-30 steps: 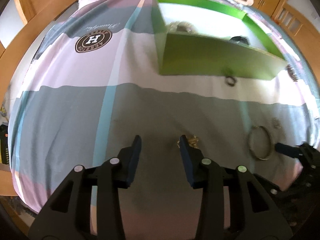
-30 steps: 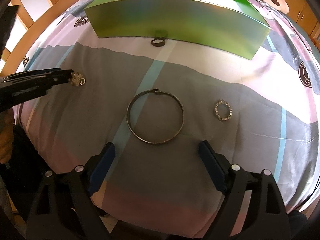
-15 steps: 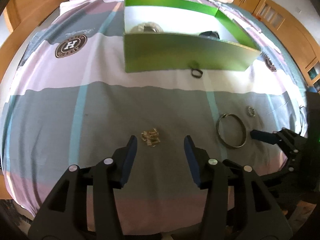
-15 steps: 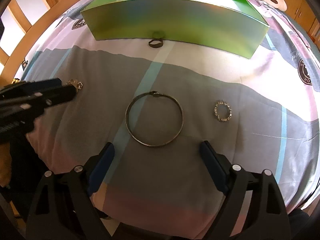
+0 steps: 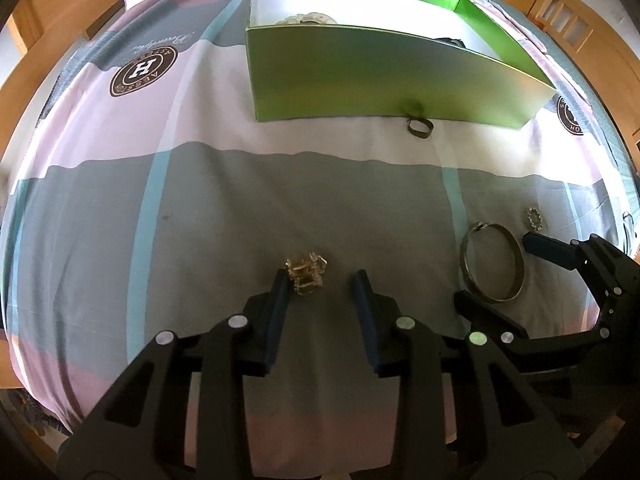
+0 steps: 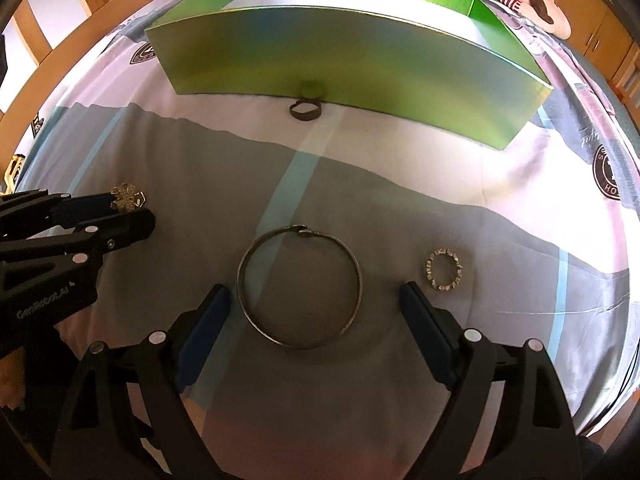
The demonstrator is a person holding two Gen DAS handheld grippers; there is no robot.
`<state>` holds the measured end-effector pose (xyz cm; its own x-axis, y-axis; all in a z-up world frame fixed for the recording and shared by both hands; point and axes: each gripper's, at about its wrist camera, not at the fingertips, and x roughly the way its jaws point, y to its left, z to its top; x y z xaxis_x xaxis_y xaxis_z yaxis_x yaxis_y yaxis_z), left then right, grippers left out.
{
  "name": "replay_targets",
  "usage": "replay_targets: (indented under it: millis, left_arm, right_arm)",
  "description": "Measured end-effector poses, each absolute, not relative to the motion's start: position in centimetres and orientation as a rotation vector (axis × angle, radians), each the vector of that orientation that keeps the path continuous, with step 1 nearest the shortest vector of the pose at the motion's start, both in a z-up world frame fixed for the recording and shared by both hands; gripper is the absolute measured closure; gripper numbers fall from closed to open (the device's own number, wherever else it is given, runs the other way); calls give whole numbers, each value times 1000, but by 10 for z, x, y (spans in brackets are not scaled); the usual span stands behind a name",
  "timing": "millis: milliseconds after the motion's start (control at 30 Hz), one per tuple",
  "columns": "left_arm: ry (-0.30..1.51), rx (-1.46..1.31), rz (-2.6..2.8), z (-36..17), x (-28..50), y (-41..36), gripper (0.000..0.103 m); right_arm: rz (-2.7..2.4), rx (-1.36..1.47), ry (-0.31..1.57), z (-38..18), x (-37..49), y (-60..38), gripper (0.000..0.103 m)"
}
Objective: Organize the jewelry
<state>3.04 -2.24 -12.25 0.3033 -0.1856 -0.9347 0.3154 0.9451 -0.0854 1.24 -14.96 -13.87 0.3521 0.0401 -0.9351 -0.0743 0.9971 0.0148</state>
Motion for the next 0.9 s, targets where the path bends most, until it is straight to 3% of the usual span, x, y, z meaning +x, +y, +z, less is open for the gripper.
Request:
replay_targets:
  millis: [267,333,367,667,767,900]
  left_arm:
    - [1216,145,-314,-123,30,-26,69]
    - [1216,146,-312,-122,31,-27,69]
    - [1217,145,-312,-122,31,-27,69]
    - [1214,148,-301,-120,31,-29,76]
    - [1212,149,-303,-119,30,-28,76]
    - [1212,149,-305,-120,29,-28,71]
  right_arm:
    - [66,-27,1201,-135,6,-155,21]
    - [64,-13,1186,-131,4,-157,40]
    - [68,-10,1182,-129,3,-158,44]
    - [63,-31,1188,-128,3,-155,44]
    - [64,-23,1199,-130,4,-155,36]
    - [59,-40,1195,-132,3,-151,34]
